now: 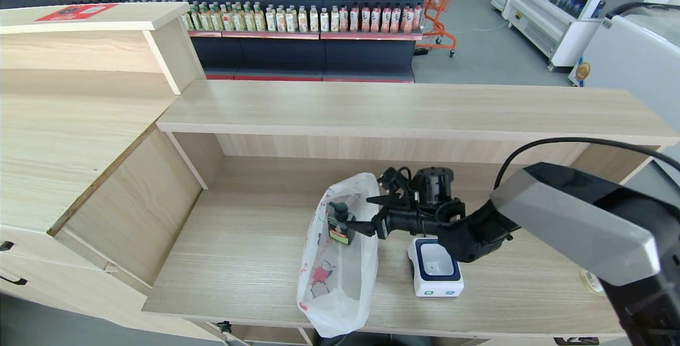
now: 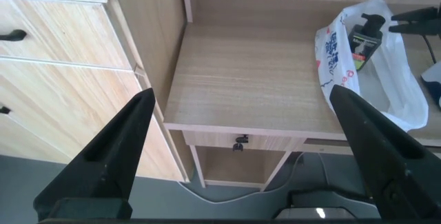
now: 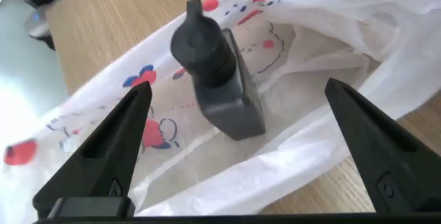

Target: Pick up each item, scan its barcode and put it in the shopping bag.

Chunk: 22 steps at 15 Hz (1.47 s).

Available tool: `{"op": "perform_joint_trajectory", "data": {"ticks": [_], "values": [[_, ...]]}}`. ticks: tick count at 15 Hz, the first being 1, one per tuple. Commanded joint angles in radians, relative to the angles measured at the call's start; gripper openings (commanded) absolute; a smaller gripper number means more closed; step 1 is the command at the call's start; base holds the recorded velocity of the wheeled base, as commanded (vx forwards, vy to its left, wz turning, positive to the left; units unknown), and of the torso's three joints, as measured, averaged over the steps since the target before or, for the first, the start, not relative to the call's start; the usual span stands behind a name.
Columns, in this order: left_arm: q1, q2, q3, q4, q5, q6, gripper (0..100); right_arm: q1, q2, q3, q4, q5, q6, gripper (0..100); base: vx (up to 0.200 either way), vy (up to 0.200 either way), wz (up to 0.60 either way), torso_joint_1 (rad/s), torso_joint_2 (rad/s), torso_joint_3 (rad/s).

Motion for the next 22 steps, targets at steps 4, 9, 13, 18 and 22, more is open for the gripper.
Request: {"op": "perform_joint_trajectory", "data": {"ticks": [4,9,13,18,22], "values": [[0.0,0.0,0.0,0.0,0.0,0.0,100,-0.133,-0.278,0.094,0.217,0.0,0.112,100,0.0,0.0,0.0,0.0,0.0,0.0],[0.0,0.0,0.0,0.0,0.0,0.0,100,-0.331,-0.61,0.391,0.263,-0.021,0.096,100,0.0,0.0,0.0,0.0,0.0,0.0],[0.0,0.0,0.0,0.0,0.0,0.0,100,-0.532,-0.905,0.718,0.405,-0.138,-0.167,100,0.0,0.0,0.0,0.0,0.0,0.0],[0.001,0.0,0.0,0.0,0.0,0.0,100,-0.563,-1.25,1.074,0.278,-0.141,-0.042,100,0.0,0.0,0.0,0.0,0.0,0.0],[0.0,0.0,0.0,0.0,0.0,0.0,100,-0.569,-1.52,1.257,0.298,-0.153,-0.038,100,0.0,0.0,0.0,0.0,0.0,0.0]]}}
